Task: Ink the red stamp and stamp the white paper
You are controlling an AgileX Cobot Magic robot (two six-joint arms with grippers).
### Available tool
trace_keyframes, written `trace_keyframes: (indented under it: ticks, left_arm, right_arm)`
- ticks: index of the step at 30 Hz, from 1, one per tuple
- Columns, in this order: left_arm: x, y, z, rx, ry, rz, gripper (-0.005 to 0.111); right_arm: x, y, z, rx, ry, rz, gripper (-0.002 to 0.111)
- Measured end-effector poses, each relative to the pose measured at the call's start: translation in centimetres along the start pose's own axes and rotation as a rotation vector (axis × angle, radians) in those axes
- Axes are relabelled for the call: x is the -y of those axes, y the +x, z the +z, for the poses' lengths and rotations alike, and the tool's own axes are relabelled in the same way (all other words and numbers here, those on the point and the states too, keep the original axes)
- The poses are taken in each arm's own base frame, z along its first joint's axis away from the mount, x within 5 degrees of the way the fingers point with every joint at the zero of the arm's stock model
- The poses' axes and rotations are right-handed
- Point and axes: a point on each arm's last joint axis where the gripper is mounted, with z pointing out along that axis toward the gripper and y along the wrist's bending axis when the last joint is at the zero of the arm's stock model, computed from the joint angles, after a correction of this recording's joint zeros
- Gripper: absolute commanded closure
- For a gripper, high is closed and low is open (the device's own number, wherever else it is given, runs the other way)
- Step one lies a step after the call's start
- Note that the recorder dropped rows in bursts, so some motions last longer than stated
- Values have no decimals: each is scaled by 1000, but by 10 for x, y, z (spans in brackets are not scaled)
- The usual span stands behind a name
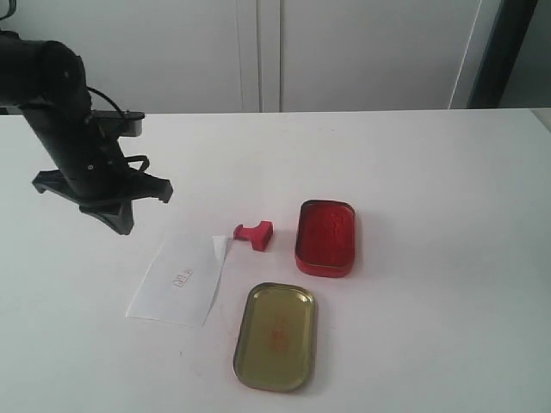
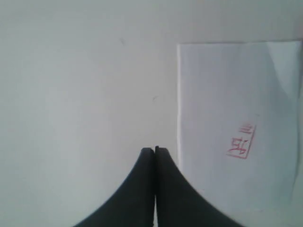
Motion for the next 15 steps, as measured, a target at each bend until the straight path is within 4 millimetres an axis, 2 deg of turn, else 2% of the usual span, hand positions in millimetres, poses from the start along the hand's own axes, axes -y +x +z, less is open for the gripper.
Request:
trace_keyframes:
  ticks: [7,15]
  left_arm:
    - [-10,46,-28,54,-73,-13,107]
    - [-14,85,-40,108,-66,-10,107]
  right_arm:
    - [0,0,0,0,0,0,108]
    - [0,0,0,0,0,0,108]
